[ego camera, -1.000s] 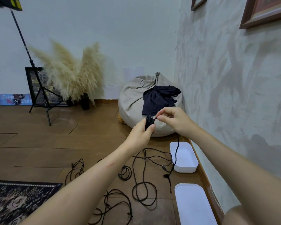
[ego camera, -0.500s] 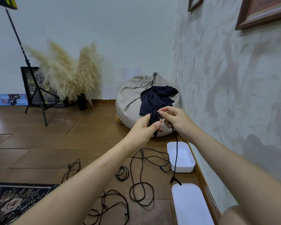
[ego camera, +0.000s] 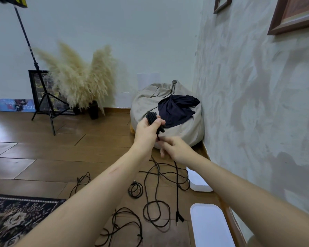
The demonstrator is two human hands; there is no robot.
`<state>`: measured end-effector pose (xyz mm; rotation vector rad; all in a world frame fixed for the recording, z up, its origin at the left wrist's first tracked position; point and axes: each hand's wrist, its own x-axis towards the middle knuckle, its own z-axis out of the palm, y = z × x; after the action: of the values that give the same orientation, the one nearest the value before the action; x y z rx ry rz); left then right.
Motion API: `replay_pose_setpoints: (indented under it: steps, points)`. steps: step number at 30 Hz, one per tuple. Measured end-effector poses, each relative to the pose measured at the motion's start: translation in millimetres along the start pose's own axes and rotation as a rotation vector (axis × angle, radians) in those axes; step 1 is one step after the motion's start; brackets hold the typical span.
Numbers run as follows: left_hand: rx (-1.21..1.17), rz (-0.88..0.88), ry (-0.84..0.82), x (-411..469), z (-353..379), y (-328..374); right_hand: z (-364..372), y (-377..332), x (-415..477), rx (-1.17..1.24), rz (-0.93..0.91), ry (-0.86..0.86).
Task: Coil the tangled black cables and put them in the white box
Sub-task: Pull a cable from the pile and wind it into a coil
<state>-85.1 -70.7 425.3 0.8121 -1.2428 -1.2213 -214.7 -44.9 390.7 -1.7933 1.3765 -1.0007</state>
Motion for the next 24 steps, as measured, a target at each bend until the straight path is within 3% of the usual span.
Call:
replay_pose_setpoints:
  steps: [4, 13, 17, 19, 24]
  points:
    - [0.094, 0.044, 0.101, 1, -4, -8, -2, -8, 6, -0.141, -0.041, -0.028]
    - [0.504, 0.132, 0.099, 5, -13, -26, -25, -15, 3, -0.16, -0.103, -0.1]
    - [0.598, 0.074, -0.15, 10, -15, -32, -38, -11, 1, -0.255, -0.143, -0.037]
    - [0.541, -0.014, -0.288, 10, -14, -34, -40, -5, 1, -0.29, -0.14, -0.01]
    - [0.385, -0.16, -0.46, 1, -9, -28, -49, 1, -1, -0.255, -0.122, 0.072]
